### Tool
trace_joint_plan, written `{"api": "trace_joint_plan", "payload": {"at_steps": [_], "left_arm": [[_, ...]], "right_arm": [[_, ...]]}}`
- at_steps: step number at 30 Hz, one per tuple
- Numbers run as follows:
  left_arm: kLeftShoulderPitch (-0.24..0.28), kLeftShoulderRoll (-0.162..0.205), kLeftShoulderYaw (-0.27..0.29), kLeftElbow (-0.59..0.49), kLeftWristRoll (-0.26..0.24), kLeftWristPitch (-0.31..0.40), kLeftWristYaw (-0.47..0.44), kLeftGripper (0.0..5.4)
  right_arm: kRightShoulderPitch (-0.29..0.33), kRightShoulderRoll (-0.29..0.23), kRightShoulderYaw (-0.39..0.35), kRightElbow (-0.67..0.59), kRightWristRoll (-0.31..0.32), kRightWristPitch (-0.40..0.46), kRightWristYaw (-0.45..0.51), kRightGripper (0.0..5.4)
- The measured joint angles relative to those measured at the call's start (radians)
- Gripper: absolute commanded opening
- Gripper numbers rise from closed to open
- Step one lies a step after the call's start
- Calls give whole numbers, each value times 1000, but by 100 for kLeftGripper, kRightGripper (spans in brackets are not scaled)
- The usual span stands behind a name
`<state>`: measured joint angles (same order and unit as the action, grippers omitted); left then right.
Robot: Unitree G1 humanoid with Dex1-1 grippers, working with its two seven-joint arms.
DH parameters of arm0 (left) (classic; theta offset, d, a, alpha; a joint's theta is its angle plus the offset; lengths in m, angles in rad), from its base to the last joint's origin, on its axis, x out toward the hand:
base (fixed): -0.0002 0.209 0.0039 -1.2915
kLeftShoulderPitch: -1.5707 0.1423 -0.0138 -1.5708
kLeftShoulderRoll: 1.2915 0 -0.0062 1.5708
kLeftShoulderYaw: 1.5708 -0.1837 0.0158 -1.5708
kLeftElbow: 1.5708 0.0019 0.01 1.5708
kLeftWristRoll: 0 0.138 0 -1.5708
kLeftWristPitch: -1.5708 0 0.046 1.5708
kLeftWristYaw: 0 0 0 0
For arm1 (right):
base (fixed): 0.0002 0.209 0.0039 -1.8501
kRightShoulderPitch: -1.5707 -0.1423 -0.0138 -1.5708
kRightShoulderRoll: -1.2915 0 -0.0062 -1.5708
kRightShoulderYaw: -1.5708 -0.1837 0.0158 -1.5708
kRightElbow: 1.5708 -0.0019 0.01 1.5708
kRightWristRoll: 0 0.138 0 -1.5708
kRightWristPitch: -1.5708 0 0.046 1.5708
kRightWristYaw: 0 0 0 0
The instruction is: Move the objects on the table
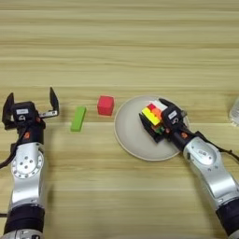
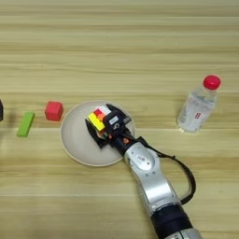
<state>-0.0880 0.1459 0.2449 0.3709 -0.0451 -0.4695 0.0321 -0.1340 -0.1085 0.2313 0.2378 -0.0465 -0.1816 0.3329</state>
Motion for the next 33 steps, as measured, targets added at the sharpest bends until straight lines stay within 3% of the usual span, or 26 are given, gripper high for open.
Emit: {"api": "trace_joint_plan", "payload": {"at_steps": [5,16,25,33], "left_arm": [[5,0,0,-7,0,0,0,540],[9,-1,-1,-14,0,1,3,540],[12,-10,-17,-27,3,3,13,540],[26,-14,-27,-53,8,8,28,540]], "right_arm": [[0,0,-3,3,-1,0,-1,534],[8,-45,-6,-84,-9,26,3,534],[23,-104,-3,-121,-9,127,55,534],[20,-130,16,-124,-28,152,92,534]]}}
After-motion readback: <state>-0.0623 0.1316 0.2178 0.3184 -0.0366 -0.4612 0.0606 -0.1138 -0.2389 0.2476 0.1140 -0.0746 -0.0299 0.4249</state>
